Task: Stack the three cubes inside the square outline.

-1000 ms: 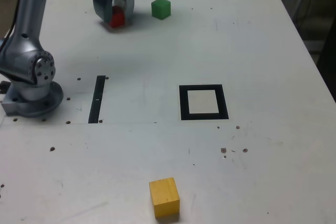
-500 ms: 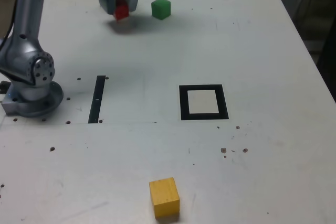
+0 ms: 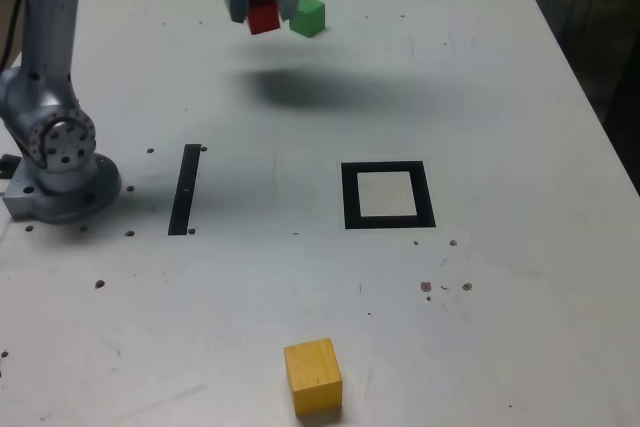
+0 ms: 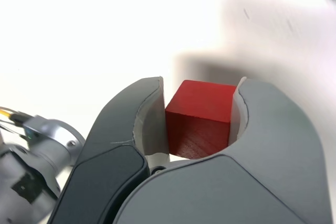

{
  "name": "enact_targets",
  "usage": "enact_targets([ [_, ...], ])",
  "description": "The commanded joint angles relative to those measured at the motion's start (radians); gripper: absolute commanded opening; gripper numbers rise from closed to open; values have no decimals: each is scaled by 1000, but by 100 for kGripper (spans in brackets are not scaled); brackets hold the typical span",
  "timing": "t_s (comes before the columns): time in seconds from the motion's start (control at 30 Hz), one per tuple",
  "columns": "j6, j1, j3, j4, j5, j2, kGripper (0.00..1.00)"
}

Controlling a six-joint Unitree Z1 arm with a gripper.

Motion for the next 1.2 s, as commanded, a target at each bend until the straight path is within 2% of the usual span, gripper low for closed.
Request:
enact_targets([
  [0.0,-41,-70,13,7,3,-10,19],
  [0.17,-118,-223,16,20,-5,-8,19],
  [0.37,-202,-407,-25,57,-40,-7,19],
  [0.53,-257,-515,-57,61,-54,-3,19],
  [0.83,-279,-608,-90,12,-125,41,19],
  [1.17,-321,-662,-160,11,-126,175,19],
])
